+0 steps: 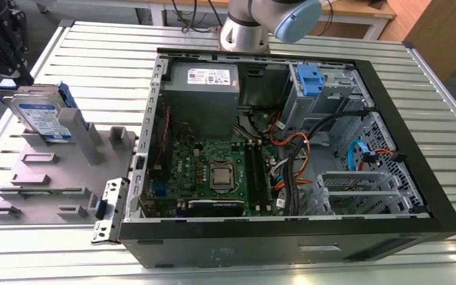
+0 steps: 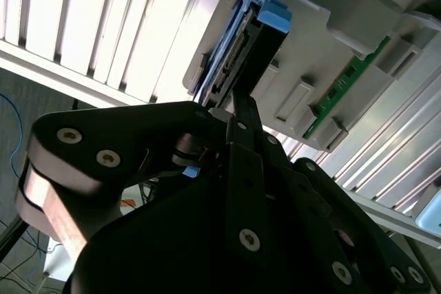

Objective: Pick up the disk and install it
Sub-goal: 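Pick up the disk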

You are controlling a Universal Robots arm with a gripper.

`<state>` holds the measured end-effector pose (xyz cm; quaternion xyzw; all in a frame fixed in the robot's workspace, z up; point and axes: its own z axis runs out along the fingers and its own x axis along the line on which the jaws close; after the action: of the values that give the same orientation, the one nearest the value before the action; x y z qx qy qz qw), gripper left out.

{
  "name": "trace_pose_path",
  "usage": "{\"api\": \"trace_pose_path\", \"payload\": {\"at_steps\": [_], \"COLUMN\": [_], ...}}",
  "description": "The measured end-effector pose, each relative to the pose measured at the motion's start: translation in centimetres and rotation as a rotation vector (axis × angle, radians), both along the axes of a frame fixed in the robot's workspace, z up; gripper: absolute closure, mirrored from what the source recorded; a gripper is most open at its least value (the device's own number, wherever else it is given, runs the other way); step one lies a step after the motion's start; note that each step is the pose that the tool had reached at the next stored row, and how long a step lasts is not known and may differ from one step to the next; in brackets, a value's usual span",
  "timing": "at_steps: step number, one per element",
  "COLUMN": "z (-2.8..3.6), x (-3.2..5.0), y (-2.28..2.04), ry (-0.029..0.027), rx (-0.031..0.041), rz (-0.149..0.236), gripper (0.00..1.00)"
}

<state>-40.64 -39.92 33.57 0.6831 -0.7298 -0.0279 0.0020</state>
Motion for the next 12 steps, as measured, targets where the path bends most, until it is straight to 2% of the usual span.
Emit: {"api": "trace_pose_path", "payload": {"at_steps": [12], "z": [-0.26], "x": [-0.09], "y": [0.06], "ry": [-0.0001], "rx": [-0.0001], "rz": [0.000], "gripper": [0.89]}}
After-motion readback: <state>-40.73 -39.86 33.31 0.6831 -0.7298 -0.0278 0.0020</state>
